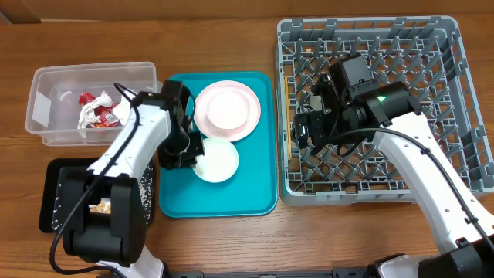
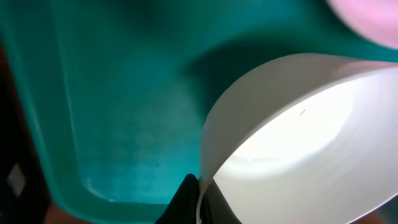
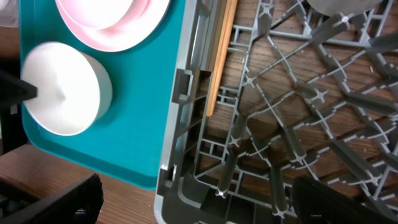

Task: Sort waste into correct bins and load items into the dishwasher

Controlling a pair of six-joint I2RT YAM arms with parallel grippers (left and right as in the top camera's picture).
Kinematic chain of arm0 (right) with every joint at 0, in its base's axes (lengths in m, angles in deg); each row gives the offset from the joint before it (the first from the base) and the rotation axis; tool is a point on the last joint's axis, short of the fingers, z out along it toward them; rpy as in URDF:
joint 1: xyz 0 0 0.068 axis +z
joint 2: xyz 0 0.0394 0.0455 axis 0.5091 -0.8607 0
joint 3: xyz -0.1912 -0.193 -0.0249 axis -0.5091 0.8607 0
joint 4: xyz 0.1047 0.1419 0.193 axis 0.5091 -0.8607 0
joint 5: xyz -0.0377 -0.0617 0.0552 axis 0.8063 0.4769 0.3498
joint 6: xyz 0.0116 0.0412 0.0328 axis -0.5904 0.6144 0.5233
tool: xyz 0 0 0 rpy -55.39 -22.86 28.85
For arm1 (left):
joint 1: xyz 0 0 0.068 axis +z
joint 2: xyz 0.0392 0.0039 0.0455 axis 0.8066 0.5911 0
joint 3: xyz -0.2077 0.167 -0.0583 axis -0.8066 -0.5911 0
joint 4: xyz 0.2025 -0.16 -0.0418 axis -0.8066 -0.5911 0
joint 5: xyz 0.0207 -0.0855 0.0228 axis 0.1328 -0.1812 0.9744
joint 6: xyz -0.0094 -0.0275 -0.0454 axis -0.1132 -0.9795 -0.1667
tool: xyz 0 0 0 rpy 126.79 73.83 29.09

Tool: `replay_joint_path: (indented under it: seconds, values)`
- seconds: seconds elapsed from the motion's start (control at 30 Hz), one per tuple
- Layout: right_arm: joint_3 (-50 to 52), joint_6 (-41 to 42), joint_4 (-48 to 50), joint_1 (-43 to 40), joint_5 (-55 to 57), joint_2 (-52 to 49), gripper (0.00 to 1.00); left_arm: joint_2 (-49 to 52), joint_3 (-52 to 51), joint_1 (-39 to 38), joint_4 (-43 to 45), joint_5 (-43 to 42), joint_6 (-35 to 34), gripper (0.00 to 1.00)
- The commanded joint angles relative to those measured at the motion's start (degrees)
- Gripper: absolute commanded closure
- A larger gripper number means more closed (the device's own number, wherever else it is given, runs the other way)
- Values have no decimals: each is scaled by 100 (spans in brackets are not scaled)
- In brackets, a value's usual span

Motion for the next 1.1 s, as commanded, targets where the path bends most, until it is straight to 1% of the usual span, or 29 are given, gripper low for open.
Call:
replay_joint_path:
  seconds: [0.0, 0.1, 0.23, 0.27, 0.37, 0.43, 0.57, 0.73, 0.77, 0.83, 0.9, 0.93, 0.97, 1.0, 1.07]
  values:
    - [-11, -42, 48, -28, 59, 26, 0, -369, 813, -63, -337, 55, -63, 96]
    - [-11, -42, 48, -28, 59, 26, 0, -566, 1239, -221, -481, 35, -66, 96]
    - [-11, -42, 46, -28, 57, 26, 0, -776, 1486, -643, -382, 35, -90, 96]
    - [-11, -42, 44, -28, 57, 26, 0, -820, 1554, -914, -251, 39, -157, 96]
    - [-11, -42, 48, -28, 57, 26, 0, -817, 1565, -1257, 50, 39, -354, 96]
    - [-11, -39, 81, -28, 55, 26, 0, -811, 1563, -1517, 315, 46, -369, 96]
    - [-11, -39, 122, -28, 2, 26, 0, -807, 1563, -1755, 577, 98, -369, 96]
    - [-11, -39, 175, -28, -343, 26, 1, -807, 1561, -1799, 608, 188, -372, 96]
    - [-11, -39, 201, -28, -361, 26, 11, -807, 1561, -1799, 603, 186, -372, 96]
    - [-11, -39, 284, -26, -361, 26, 27, -807, 1561, -1801, 584, 157, -372, 96]
    - [-11, -17, 385, -26, -361, 26, 39, -807, 1561, -1801, 557, 142, -372, 96]
    - [-11, -17, 417, -26, -378, 26, 41, -807, 1561, -1801, 555, 142, -372, 96]
    - [-11, 0, 479, -26, -378, 26, 51, -807, 1561, -1801, 557, 87, -372, 96]
    - [-11, 0, 505, -26, -378, 26, 54, -807, 1561, -1801, 560, 28, -372, 96]
    - [-11, 0, 546, -26, -376, 26, 54, -807, 1561, -1801, 575, -116, -369, 96]
